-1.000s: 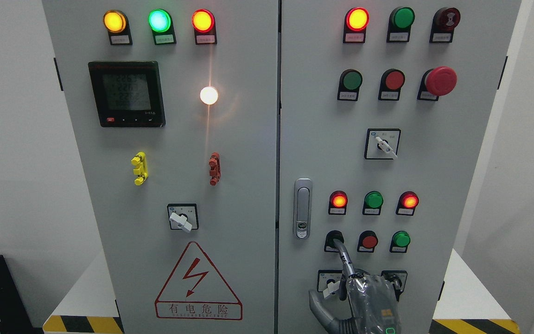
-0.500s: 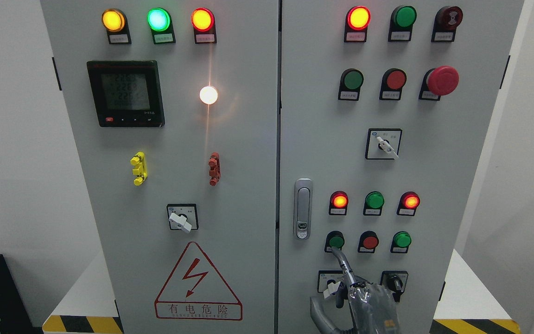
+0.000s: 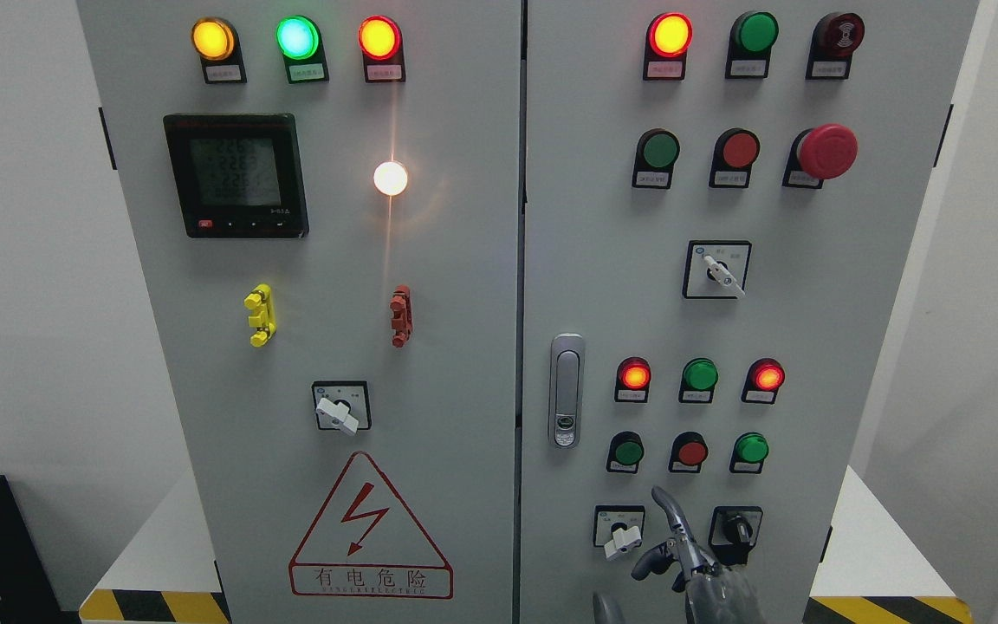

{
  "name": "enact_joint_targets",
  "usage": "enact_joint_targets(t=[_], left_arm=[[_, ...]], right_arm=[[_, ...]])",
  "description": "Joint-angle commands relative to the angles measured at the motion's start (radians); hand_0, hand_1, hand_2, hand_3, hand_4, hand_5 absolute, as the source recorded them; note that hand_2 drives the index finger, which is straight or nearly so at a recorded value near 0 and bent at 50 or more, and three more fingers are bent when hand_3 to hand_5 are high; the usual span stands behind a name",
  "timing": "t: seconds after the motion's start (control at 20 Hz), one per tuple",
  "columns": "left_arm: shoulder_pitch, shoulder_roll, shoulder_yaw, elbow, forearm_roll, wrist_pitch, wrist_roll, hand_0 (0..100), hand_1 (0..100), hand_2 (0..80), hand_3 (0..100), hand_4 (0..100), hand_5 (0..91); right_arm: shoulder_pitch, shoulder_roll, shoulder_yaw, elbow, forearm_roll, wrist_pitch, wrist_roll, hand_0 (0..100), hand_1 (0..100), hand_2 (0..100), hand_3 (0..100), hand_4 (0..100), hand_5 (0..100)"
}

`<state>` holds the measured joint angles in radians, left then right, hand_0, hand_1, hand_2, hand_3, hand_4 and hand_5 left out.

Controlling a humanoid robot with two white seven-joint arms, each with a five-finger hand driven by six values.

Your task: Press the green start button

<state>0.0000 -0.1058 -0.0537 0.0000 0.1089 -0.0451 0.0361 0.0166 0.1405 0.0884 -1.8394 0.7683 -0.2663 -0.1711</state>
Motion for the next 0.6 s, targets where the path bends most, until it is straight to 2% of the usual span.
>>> enact_joint_targets(t=[0.0,0.15,0.4,0.55], left_arm=[[-0.023,0.0,0.0,-0.028,0.0,0.001,-0.001,12,56,0.0,0,0,0.0],[-0.023,0.0,0.0,-0.028,0.0,0.001,-0.001,12,56,0.0,0,0,0.0],[-0.023,0.0,0.0,-0.028,0.0,0.001,-0.001,12,56,0.0,0,0,0.0],[-0.023,0.0,0.0,-0.028,0.0,0.001,-0.001,12,56,0.0,0,0,0.0]], right_arm=[[0.074,-0.001,0.019,-0.15,-0.19,0.001,0.025,0,11,0,11,13,12],[0.08,-0.001,0.021,-0.173,-0.328,0.012,0.062,0,4,0,4,4,0],[0.08,-0.001,0.019,-0.173,-0.374,0.019,0.064,0,0,0,0,0,0],[0.08,-0.001,0.019,-0.173,-0.4,0.053,0.067,0,0,0,0,0,0]])
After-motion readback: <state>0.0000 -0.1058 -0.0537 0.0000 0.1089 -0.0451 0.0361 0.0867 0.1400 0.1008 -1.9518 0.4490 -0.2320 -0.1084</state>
